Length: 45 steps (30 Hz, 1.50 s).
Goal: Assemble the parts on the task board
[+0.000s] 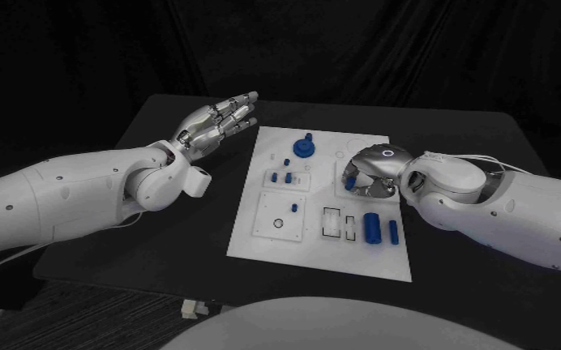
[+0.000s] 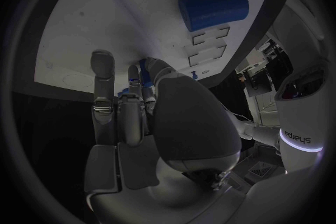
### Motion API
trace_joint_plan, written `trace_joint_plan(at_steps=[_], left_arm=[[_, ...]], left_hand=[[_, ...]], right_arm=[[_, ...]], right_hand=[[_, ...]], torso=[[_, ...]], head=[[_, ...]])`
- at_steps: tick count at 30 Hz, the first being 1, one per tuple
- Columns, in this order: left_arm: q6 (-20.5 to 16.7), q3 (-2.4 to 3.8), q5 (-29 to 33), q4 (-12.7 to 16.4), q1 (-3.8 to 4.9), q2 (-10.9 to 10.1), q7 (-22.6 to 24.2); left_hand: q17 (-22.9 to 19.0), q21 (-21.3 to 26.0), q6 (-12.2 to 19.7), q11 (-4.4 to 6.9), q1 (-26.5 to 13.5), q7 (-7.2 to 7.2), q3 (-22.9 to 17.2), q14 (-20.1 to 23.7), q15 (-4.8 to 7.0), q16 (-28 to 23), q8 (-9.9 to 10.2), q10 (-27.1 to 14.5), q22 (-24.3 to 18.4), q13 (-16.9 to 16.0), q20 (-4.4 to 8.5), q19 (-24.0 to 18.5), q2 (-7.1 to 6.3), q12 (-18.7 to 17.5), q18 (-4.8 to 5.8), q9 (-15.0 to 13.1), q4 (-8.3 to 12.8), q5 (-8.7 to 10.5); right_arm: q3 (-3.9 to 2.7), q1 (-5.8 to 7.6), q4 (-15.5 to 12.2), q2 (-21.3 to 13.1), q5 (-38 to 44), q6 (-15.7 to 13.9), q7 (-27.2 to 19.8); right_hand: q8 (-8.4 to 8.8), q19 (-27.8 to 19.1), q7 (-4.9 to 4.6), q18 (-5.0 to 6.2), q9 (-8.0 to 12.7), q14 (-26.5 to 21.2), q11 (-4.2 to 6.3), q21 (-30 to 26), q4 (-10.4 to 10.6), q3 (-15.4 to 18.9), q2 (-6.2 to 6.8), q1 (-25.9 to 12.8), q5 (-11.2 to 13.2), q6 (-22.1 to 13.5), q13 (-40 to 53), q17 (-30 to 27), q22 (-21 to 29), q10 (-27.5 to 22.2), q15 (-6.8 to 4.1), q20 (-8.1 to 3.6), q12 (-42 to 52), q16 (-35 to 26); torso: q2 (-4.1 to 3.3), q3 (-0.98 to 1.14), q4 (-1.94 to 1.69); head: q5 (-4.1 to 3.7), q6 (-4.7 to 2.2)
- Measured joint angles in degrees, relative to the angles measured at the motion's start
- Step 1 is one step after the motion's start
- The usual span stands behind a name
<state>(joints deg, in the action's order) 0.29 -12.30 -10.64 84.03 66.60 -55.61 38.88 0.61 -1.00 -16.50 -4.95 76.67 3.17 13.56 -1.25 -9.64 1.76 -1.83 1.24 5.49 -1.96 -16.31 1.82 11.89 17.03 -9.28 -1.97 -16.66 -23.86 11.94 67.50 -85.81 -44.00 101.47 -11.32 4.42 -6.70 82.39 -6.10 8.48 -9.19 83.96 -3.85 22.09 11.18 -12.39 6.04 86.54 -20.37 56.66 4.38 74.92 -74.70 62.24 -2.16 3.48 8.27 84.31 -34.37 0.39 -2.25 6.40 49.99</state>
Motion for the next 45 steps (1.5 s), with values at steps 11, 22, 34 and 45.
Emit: trace_joint_plan(at_steps=[11, 22, 34, 45], left_arm=[[0.09, 0.0, 0.0, -0.12, -0.06, 0.11, 0.0], [0.19, 0.0, 0.0, -0.23, -0.29, 0.17, 0.0], [0.29, 0.0, 0.0, -0.48, -0.78, 0.17, 0.0], [0.32, -0.01, 0.0, -0.6, -1.17, 0.19, 0.0]], left_hand=[[0.05, 0.0, -0.62, -0.41, 0.36, 0.62, -0.15, 0.0, 0.0, 0.23, 0.0, 0.0, 0.0, -0.05, -0.08, 0.08, 0.36, 0.23, 0.01, -0.06, 0.15, -0.63], [0.04, -0.22, -0.82, -0.6, 1.17, 0.82, -0.48, 0.0, 0.0, 0.23, 0.0, 0.18, 0.0, -0.04, -0.08, 0.07, 1.17, 0.22, 0.0, -0.05, 0.14, -2.11], [0.04, -0.22, -0.82, -0.81, 1.39, 0.82, -0.64, 0.0, 0.0, 0.23, 0.0, -0.02, 0.0, -0.04, -0.08, 0.08, 1.39, 0.22, 0.0, -0.04, 0.31, -2.64], [0.03, -0.22, -0.81, -0.8, 1.39, 0.82, -0.64, 0.0, 0.0, 0.23, 0.0, -0.02, 0.05, -0.03, -0.07, 0.07, 1.39, 0.45, 0.0, -0.04, 0.31, -2.85]], right_arm=[[0.0, -0.04, 0.04, 0.1, -0.31, -0.69, -0.24], [0.0, -0.05, -0.64, -0.46, -0.38, -2.54, -0.28], [0.02, 0.77, -3.15, -2.21, -0.42, -4.5, 0.19], [-0.04, 4.33, -10.31, -4.17, -0.12, -3.12, 2.22]], right_hand=[[-3.02, -0.24, -0.28, 0.0, -3.06, 0.0, 0.47, 0.25, -3.01, -11.22, 2.07, 1.45, 10.95, 3.11, -0.19, 0.0, -0.25, 2.79, 0.0, -0.24, 0.91, 0.0], [-5.19, -0.44, -0.18, 0.0, -4.57, 0.0, 0.83, 0.77, -4.88, -14.21, 2.78, 0.34, 12.71, 4.45, 0.16, -0.01, -0.24, 4.92, 0.0, -0.02, 2.32, 0.0], [-5.67, -0.64, -0.01, 0.0, -4.58, 0.2, 1.01, 0.99, -5.02, -14.35, 2.96, -1.32, 13.38, 4.65, 0.48, -0.01, -0.23, 5.51, 0.21, 0.19, 2.67, 0.01], [-5.67, -0.77, -0.01, 0.0, -4.58, -0.01, 1.03, 0.99, -4.75, -14.07, 3.79, -3.23, 12.56, 4.65, 0.46, -0.01, -0.22, 5.93, 0.42, 0.33, 2.72, 0.01]], torso=[[0.0, 0.0, 0.0], [0.01, 0.0, 0.01], [0.02, -0.01, 0.01], [0.02, -0.02, 0.02]], head=[[0.14, 0.0], [0.66, 0.0], [1.01, 0.0], [1.1, 0.0]])
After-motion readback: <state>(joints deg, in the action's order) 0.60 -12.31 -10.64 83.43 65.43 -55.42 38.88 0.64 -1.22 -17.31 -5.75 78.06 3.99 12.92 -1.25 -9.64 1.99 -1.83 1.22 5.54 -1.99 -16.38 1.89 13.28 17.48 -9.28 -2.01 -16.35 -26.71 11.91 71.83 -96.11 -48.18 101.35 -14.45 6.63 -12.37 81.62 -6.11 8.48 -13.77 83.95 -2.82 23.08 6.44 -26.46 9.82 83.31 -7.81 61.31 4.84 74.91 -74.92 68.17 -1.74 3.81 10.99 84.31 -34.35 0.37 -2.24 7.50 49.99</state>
